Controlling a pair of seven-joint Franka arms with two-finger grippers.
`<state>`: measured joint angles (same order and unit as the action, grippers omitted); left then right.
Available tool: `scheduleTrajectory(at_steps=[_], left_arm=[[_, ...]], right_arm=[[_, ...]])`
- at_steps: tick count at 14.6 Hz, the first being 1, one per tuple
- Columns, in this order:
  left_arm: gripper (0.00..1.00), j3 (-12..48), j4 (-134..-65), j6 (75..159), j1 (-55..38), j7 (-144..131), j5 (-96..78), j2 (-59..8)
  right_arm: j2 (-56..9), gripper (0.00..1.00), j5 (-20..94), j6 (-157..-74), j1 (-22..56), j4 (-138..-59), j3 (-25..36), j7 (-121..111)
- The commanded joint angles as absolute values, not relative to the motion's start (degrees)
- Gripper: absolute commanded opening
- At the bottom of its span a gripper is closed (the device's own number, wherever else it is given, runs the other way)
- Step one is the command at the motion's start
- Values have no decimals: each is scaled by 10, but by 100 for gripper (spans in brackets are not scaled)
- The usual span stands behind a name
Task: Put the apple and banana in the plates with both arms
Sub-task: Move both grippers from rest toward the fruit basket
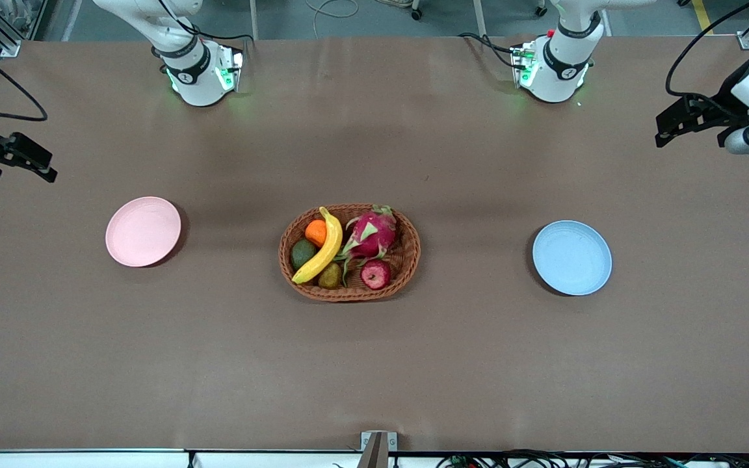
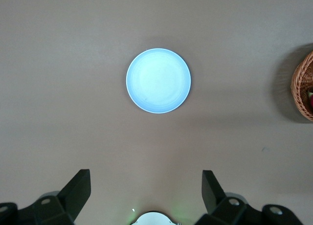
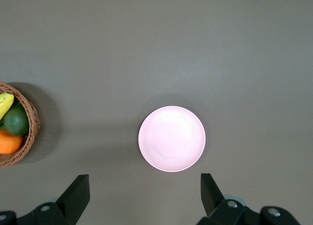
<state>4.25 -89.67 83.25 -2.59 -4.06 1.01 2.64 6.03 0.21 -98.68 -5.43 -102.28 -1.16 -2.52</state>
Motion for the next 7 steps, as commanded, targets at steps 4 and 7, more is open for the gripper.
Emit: scheduleTrajectory(at_steps=[4,7], left_arm=[[100,60,-860,874,-98,-108,4,-82],[100,62,-860,963,-154,-218,4,-147]], right_arm=[[-31,100,41,-1036,40,-1024,-16,-13],[-104,100,46,-1119,105,-1018,-16,38]])
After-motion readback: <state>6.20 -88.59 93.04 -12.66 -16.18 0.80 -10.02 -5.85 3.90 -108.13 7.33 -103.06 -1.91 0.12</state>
